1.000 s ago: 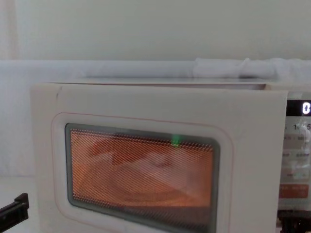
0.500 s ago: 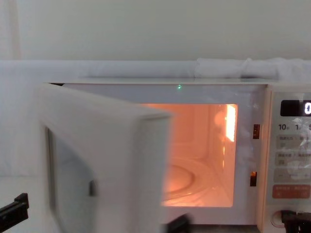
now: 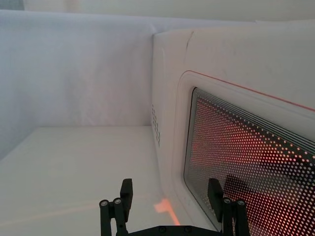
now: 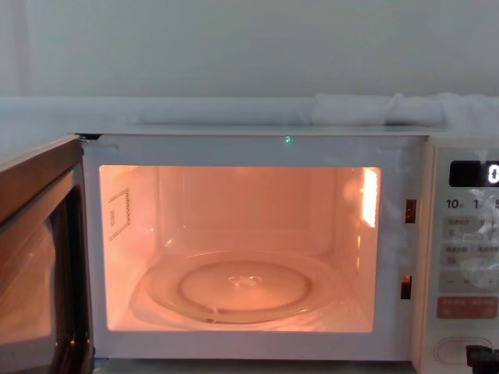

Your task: Press the button to open the microwave door with one hand; close the microwave door with the other hand.

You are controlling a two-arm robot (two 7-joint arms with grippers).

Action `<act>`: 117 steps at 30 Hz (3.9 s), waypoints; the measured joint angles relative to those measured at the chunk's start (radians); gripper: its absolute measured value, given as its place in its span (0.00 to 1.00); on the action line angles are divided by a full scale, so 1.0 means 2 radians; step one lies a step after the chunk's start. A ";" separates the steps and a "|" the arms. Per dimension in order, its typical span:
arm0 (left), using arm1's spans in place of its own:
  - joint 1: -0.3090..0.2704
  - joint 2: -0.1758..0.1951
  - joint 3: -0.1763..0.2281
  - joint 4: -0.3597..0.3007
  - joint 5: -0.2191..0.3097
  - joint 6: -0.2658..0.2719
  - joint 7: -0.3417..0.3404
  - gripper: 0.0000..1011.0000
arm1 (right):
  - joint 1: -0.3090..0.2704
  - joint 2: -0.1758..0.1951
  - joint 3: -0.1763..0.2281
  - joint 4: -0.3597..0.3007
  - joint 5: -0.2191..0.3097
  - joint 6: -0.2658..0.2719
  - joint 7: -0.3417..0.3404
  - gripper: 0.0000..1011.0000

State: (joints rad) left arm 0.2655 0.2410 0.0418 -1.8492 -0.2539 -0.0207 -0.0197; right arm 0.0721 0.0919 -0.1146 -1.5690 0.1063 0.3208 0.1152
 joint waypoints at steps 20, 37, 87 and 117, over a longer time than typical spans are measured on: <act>0.000 0.000 0.000 0.000 0.000 0.000 0.000 0.99 | -0.058 0.025 0.028 -0.107 0.006 -0.005 0.005 0.00; 0.000 0.000 0.000 0.000 0.000 0.000 0.000 0.99 | -0.085 0.053 0.065 -0.113 0.026 -0.087 0.021 0.00; 0.000 0.000 0.000 0.000 0.000 0.000 0.000 0.99 | -0.088 0.052 0.063 -0.115 0.026 -0.092 0.020 0.99; 0.000 0.000 0.000 0.000 0.000 0.000 0.000 0.99 | -0.088 0.052 0.063 -0.115 0.026 -0.092 0.020 0.99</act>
State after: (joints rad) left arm 0.2655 0.2410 0.0421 -1.8492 -0.2538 -0.0207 -0.0199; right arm -0.1031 0.1950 0.0106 -1.7987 0.1582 0.1359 0.1558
